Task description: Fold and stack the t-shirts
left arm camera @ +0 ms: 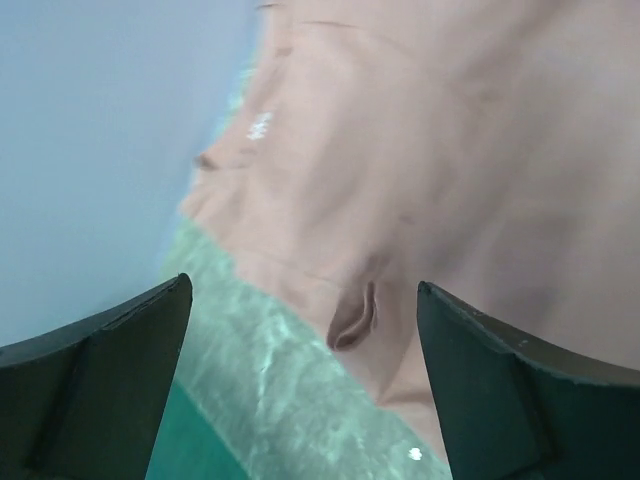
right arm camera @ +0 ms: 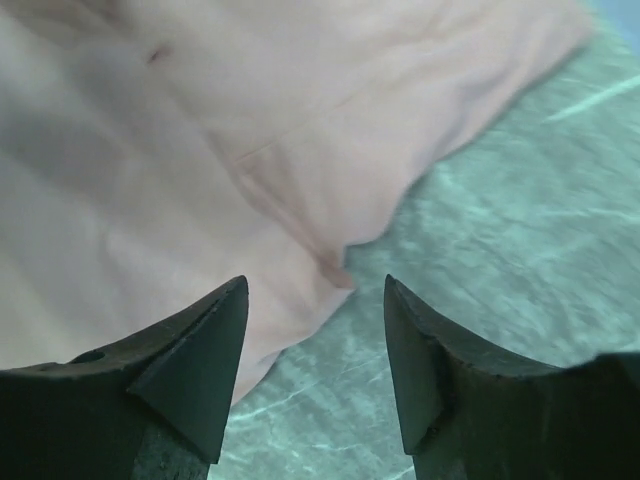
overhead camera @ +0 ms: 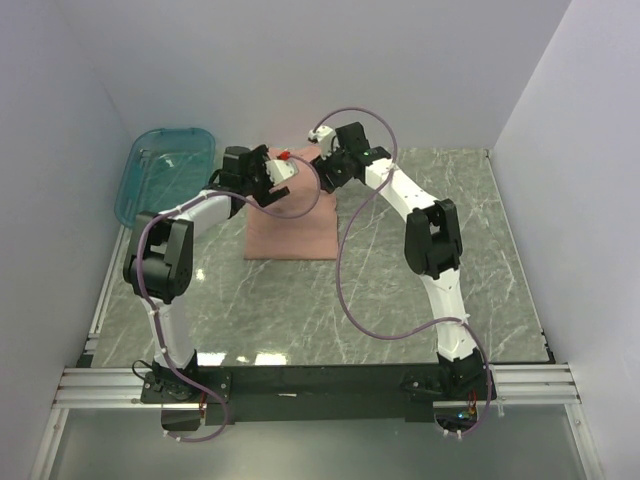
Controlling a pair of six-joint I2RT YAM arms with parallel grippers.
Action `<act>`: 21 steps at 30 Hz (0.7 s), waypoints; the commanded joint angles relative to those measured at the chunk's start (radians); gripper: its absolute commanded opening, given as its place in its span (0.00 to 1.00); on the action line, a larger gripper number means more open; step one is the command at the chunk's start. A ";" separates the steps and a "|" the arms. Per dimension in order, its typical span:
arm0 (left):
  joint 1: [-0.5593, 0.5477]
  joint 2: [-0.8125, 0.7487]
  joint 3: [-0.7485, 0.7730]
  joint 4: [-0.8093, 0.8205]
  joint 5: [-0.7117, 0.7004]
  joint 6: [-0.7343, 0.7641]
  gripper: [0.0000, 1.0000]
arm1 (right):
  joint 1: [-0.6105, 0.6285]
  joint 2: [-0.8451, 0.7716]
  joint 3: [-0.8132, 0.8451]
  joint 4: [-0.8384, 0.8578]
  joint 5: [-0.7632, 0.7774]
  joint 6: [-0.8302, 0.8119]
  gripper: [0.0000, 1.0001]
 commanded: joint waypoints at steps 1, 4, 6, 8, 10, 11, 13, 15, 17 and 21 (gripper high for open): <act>-0.002 -0.106 0.043 0.135 -0.117 -0.141 0.99 | -0.022 -0.102 -0.002 0.114 0.081 0.125 0.64; -0.002 -0.217 0.004 0.088 -0.122 -0.222 0.99 | -0.048 -0.175 -0.060 0.055 -0.032 0.083 0.64; -0.002 -0.270 -0.032 0.022 -0.096 -0.274 0.99 | -0.065 -0.224 -0.097 -0.064 -0.352 -0.124 0.64; -0.002 -0.344 -0.069 -0.075 -0.022 -0.308 0.97 | -0.060 -0.255 -0.128 -0.300 -0.540 -0.324 0.64; -0.007 -0.403 -0.141 -0.152 0.004 -0.372 0.95 | -0.015 -0.309 -0.221 -0.445 -0.533 -0.635 0.65; -0.013 -0.420 -0.163 -0.173 0.010 -0.397 0.93 | 0.008 -0.341 -0.288 -0.412 -0.497 -0.664 0.65; -0.028 -0.448 -0.220 -0.201 -0.026 -0.524 0.92 | 0.054 -0.467 -0.543 -0.164 -0.325 -0.652 0.66; -0.038 -0.470 -0.244 -0.259 -0.094 -0.678 0.89 | 0.136 -0.540 -0.721 0.000 -0.120 -0.593 0.67; -0.044 -0.493 -0.275 -0.286 -0.137 -0.783 0.85 | 0.166 -0.545 -0.757 0.088 -0.069 -0.574 0.67; -0.038 -0.520 -0.379 -0.311 -0.273 -1.135 0.84 | 0.183 -0.538 -0.804 0.134 -0.042 -0.560 0.67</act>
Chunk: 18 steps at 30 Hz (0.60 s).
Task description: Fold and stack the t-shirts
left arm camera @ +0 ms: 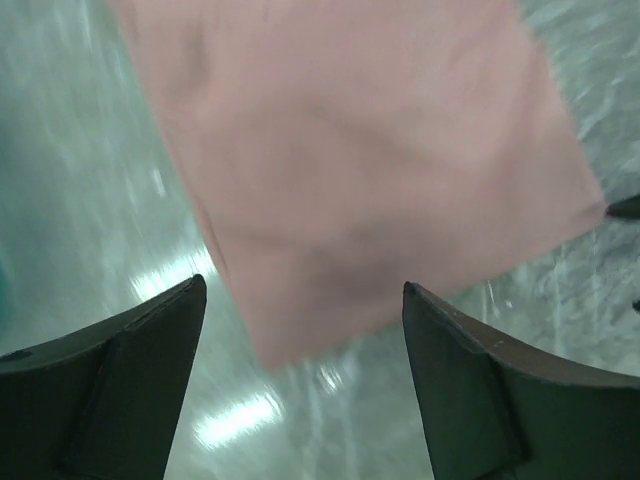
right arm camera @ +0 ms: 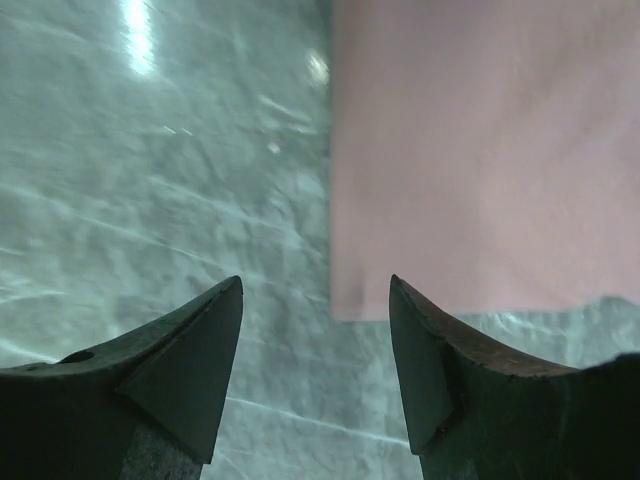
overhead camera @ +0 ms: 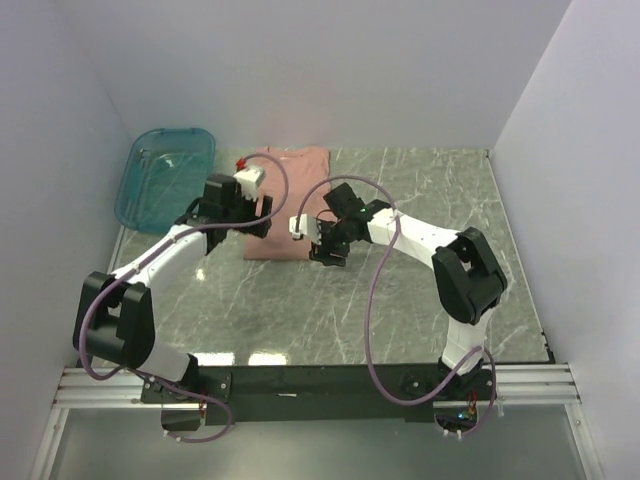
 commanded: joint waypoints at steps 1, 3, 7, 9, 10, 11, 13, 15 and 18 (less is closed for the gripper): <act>0.005 -0.039 -0.065 -0.074 -0.135 -0.387 0.84 | -0.026 -0.020 -0.024 0.146 0.129 -0.038 0.67; 0.005 -0.050 -0.114 -0.068 -0.177 -0.488 0.84 | -0.003 -0.016 -0.057 0.169 0.160 -0.053 0.67; 0.007 -0.070 -0.180 -0.029 -0.259 -0.561 0.82 | 0.012 0.016 -0.054 0.199 0.201 -0.052 0.67; 0.010 -0.047 -0.174 -0.042 -0.266 -0.577 0.82 | 0.017 0.033 -0.046 0.199 0.218 -0.053 0.67; 0.013 -0.024 -0.170 -0.057 -0.266 -0.588 0.82 | 0.022 0.035 -0.048 0.203 0.224 -0.055 0.67; 0.015 -0.010 -0.165 -0.062 -0.256 -0.599 0.82 | 0.025 0.038 -0.049 0.206 0.226 -0.058 0.67; 0.016 0.021 -0.159 -0.063 -0.246 -0.625 0.81 | 0.026 0.044 -0.051 0.206 0.227 -0.055 0.67; 0.016 0.033 -0.162 -0.054 -0.212 -0.628 0.76 | 0.028 0.041 -0.055 0.209 0.227 -0.055 0.67; 0.016 0.035 -0.171 -0.062 -0.172 -0.572 0.69 | 0.026 0.033 -0.063 0.211 0.221 -0.050 0.67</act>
